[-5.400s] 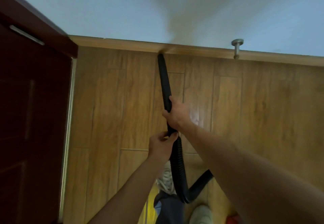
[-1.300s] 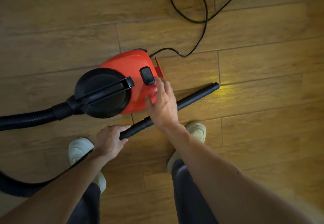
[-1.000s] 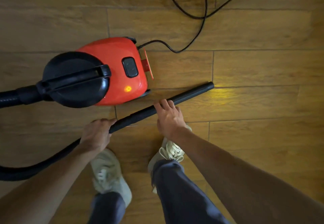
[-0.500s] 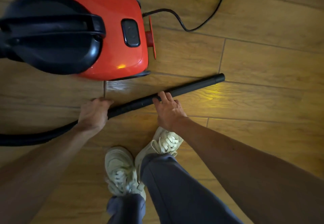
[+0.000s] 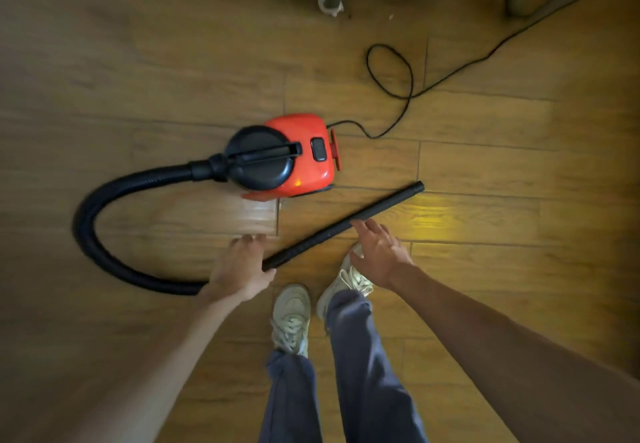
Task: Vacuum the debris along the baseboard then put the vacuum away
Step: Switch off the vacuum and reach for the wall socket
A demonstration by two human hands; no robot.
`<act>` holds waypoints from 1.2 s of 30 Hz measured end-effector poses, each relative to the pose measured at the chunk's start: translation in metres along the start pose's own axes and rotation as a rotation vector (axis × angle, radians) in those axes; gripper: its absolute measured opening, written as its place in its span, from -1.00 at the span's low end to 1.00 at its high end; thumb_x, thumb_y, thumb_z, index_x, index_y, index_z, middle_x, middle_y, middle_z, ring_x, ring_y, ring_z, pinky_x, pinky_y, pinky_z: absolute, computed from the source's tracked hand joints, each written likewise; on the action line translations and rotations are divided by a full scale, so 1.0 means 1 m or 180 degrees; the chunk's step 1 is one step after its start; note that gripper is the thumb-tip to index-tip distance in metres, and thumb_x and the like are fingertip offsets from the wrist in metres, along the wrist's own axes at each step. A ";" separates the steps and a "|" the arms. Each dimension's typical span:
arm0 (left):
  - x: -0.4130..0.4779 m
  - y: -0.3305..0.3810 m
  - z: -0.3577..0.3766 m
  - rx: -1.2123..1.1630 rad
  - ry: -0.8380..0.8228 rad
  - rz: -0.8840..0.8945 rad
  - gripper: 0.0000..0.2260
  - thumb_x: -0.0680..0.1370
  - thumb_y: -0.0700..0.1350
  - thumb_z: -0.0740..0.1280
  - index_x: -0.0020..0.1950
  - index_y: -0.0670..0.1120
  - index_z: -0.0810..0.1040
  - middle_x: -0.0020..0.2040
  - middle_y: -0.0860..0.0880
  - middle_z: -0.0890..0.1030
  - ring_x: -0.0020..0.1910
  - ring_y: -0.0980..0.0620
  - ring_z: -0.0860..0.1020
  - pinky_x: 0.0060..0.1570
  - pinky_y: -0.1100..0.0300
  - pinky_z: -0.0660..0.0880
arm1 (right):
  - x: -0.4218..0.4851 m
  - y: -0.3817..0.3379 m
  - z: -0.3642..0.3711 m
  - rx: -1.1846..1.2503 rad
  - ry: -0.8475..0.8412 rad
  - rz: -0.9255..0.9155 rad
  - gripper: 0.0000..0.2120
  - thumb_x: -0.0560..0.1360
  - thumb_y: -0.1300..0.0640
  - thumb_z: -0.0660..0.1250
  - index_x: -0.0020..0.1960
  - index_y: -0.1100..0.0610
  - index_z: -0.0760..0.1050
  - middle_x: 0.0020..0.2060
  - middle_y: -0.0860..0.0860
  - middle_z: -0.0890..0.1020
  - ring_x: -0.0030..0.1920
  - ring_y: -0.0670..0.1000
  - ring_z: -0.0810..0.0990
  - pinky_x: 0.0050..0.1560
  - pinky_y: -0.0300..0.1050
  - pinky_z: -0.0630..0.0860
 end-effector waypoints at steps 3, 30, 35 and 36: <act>-0.052 0.007 -0.052 0.0044 0.0090 0.0131 -0.49 0.50 0.11 0.39 0.38 -0.05 0.37 0.24 -0.07 0.51 0.24 -0.08 0.49 0.14 0.05 0.53 | -0.054 -0.027 -0.049 -0.0137 0.0122 0.0016 -0.49 0.52 0.02 0.29 0.42 0.10 0.26 0.29 0.06 0.39 0.32 0.13 0.37 0.21 0.07 0.43; -0.336 0.320 -0.312 0.1553 0.1228 0.1854 -0.46 0.50 0.16 0.36 0.39 -0.04 0.34 0.30 -0.01 0.47 0.29 -0.07 0.42 0.06 0.03 0.52 | -0.423 0.069 -0.327 0.0223 0.1886 0.0517 -0.36 0.56 -0.01 0.28 0.53 0.13 0.10 0.33 0.09 0.33 0.31 0.16 0.35 0.23 0.07 0.43; -0.373 0.411 -0.304 0.1744 0.1405 0.1942 -0.48 0.51 0.15 0.36 0.37 -0.03 0.35 0.28 -0.01 0.48 0.28 -0.06 0.42 0.07 0.05 0.50 | -0.471 0.144 -0.345 0.0143 0.1970 0.0513 -0.35 0.56 -0.01 0.27 0.54 0.13 0.08 0.36 0.08 0.32 0.31 0.15 0.35 0.23 0.06 0.42; -0.379 0.430 -0.301 0.1752 0.1425 0.1965 -0.48 0.51 0.15 0.36 0.38 -0.03 0.34 0.28 -0.01 0.48 0.28 -0.06 0.42 0.08 0.05 0.49 | -0.481 0.159 -0.349 0.0162 0.1987 0.0500 -0.36 0.56 0.00 0.27 0.54 0.12 0.09 0.36 0.08 0.32 0.31 0.14 0.35 0.23 0.05 0.43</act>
Point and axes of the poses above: each hand's wrist, its own x-axis towards the middle knuckle, its own z-axis out of the palm, y = z × x, the point moved 5 cm from there along x, towards the middle knuckle
